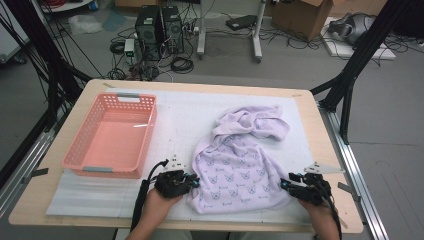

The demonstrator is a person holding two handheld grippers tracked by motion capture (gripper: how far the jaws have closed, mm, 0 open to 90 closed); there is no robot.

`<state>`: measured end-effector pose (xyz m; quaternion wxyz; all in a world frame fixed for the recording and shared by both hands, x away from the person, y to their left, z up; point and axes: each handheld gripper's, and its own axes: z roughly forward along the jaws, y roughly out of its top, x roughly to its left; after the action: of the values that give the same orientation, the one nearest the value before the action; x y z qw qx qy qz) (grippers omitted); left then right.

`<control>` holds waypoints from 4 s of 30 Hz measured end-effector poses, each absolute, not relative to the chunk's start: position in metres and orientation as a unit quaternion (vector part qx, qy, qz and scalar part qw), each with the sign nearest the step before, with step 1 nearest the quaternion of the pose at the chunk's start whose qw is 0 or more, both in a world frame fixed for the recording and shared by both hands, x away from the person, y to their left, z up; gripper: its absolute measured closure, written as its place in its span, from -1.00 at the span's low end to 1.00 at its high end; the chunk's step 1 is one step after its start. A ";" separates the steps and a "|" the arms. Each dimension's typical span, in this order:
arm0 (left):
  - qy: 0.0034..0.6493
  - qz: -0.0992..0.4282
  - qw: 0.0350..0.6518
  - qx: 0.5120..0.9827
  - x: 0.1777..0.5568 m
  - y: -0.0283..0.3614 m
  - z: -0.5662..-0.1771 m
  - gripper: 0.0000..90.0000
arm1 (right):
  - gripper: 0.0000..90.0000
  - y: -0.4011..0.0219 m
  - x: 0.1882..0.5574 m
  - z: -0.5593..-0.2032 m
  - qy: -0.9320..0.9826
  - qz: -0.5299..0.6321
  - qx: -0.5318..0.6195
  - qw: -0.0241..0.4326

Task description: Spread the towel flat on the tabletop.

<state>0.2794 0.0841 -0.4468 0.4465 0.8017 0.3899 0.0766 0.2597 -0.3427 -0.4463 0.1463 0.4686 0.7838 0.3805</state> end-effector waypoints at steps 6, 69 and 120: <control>0.429 0.123 0.467 0.763 0.305 0.096 -0.443 0.91 | 0.87 -0.328 0.289 -0.441 0.774 0.386 0.470 0.178; 0.403 0.062 0.502 0.763 0.268 0.124 -0.445 -0.01 | 0.29 -0.356 0.254 -0.436 0.775 0.379 0.471 0.184; 0.408 0.086 0.445 0.792 0.255 0.124 -0.452 0.94 | 0.94 -0.331 0.254 -0.442 0.800 0.342 0.459 0.180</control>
<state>0.2550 0.1237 -0.4525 0.4455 0.7924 0.4077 0.0858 0.2540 -0.3306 -0.4418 0.1799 0.4586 0.8001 0.3423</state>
